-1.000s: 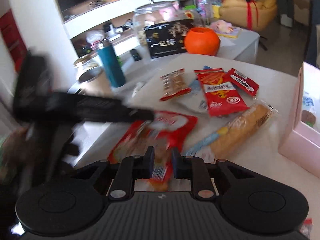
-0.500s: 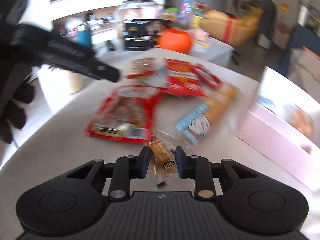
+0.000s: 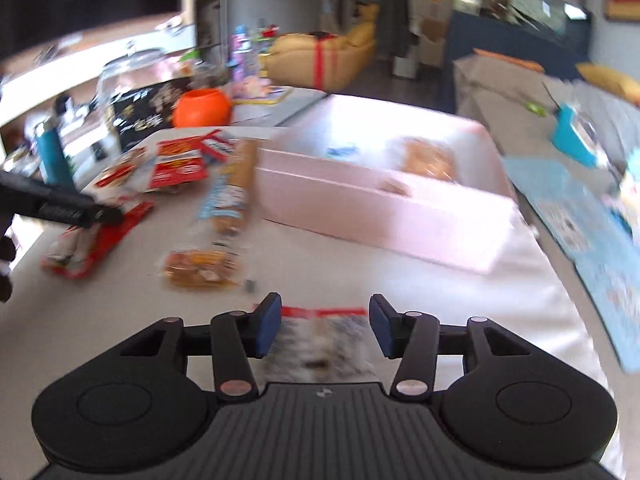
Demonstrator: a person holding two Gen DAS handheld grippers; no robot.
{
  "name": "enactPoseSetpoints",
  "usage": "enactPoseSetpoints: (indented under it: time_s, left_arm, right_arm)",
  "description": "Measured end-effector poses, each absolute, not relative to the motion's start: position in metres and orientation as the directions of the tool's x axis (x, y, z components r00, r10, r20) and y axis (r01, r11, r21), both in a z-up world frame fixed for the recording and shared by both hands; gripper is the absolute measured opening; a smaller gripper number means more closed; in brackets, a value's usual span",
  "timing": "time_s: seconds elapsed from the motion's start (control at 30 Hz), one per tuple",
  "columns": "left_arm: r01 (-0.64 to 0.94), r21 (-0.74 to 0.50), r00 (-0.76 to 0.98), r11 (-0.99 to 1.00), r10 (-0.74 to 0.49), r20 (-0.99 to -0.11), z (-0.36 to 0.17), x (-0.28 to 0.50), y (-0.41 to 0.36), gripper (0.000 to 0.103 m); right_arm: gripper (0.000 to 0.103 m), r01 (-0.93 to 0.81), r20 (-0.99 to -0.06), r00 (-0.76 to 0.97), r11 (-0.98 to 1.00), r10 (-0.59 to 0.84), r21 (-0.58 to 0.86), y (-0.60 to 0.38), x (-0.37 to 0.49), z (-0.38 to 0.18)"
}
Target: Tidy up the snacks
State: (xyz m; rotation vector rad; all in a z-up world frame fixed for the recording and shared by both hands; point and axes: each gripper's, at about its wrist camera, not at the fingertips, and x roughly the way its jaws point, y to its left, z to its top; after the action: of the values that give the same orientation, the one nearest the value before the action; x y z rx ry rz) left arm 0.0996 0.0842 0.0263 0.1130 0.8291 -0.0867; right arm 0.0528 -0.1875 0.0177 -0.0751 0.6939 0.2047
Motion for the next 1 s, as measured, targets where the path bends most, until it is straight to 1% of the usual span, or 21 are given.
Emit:
enactPoseSetpoints:
  time_s: [0.03,0.13,0.17,0.2,0.23,0.33,0.4,0.47,0.5,0.63,0.7,0.77,0.83,0.93,1.0]
  left_arm:
    - [0.129,0.065,0.668,0.989,-0.039,-0.743,0.025,0.097,0.088,0.078]
    - [0.122,0.068,0.674,0.99,-0.032,-0.738,0.022,0.088,0.1,0.082]
    - [0.114,0.051,0.671,0.992,-0.039,-0.74,0.021,0.087,0.105,0.084]
    - [0.11,0.025,0.664,0.994,-0.055,-0.746,0.02,0.088,0.109,0.085]
    - [0.111,0.0,0.653,0.994,-0.073,-0.754,0.019,0.089,0.112,0.089]
    - [0.154,-0.023,0.635,0.988,-0.117,-0.763,0.018,0.092,0.113,0.098]
    - [0.178,-0.045,0.639,0.983,-0.15,-0.754,0.019,0.092,0.116,0.098]
    - [0.172,-0.096,0.649,0.98,-0.186,-0.737,0.023,0.092,0.123,0.098]
    - [0.165,-0.102,0.659,0.981,-0.187,-0.729,0.024,0.092,0.125,0.097]
    - [0.173,-0.014,0.64,0.985,-0.123,-0.758,0.018,0.105,0.117,0.096]
    - [0.193,0.017,0.65,0.981,-0.115,-0.751,0.018,0.108,0.111,0.094]
    - [0.233,0.015,0.652,0.972,-0.145,-0.744,0.019,0.108,0.103,0.092]
    - [0.265,-0.019,0.652,0.964,-0.194,-0.733,0.016,0.104,0.093,0.092]
    - [0.292,-0.005,0.669,0.956,-0.208,-0.714,0.014,0.094,0.071,0.092]
    - [0.326,-0.055,0.655,0.944,-0.268,-0.706,0.014,0.086,0.06,0.091]
  right_arm:
    - [0.054,-0.191,-0.638,0.753,0.981,0.16,0.021,-0.194,0.051,0.017]
    - [0.054,-0.136,-0.627,0.763,0.988,0.154,0.076,-0.215,0.047,0.014]
    - [0.055,-0.123,-0.62,0.77,0.988,0.151,0.089,-0.221,0.045,0.013]
    - [0.057,-0.112,-0.615,0.775,0.989,0.149,0.099,-0.226,0.044,0.011]
    - [0.061,-0.103,-0.613,0.776,0.989,0.149,0.11,-0.228,0.044,0.009]
    - [0.066,-0.084,-0.604,0.778,0.982,0.172,0.171,-0.232,0.047,0.0]
    - [0.066,-0.084,-0.6,0.779,0.98,0.179,0.183,-0.232,0.048,-0.002]
    - [0.066,-0.084,-0.6,0.78,0.98,0.178,0.183,-0.231,0.048,-0.002]
    - [0.066,-0.084,-0.598,0.781,0.979,0.181,0.186,-0.231,0.047,-0.003]
    - [0.068,-0.083,-0.595,0.782,0.977,0.187,0.197,-0.232,0.046,-0.004]
    - [0.069,-0.087,-0.595,0.782,0.977,0.187,0.193,-0.231,0.045,-0.004]
    - [0.07,-0.09,-0.595,0.78,0.976,0.192,0.197,-0.231,0.045,-0.004]
    - [0.07,-0.09,-0.595,0.78,0.976,0.192,0.197,-0.23,0.045,-0.004]
    - [0.072,-0.093,-0.598,0.778,0.977,0.193,0.193,-0.229,0.045,-0.004]
    - [0.074,-0.099,-0.602,0.775,0.977,0.194,0.187,-0.228,0.046,-0.004]
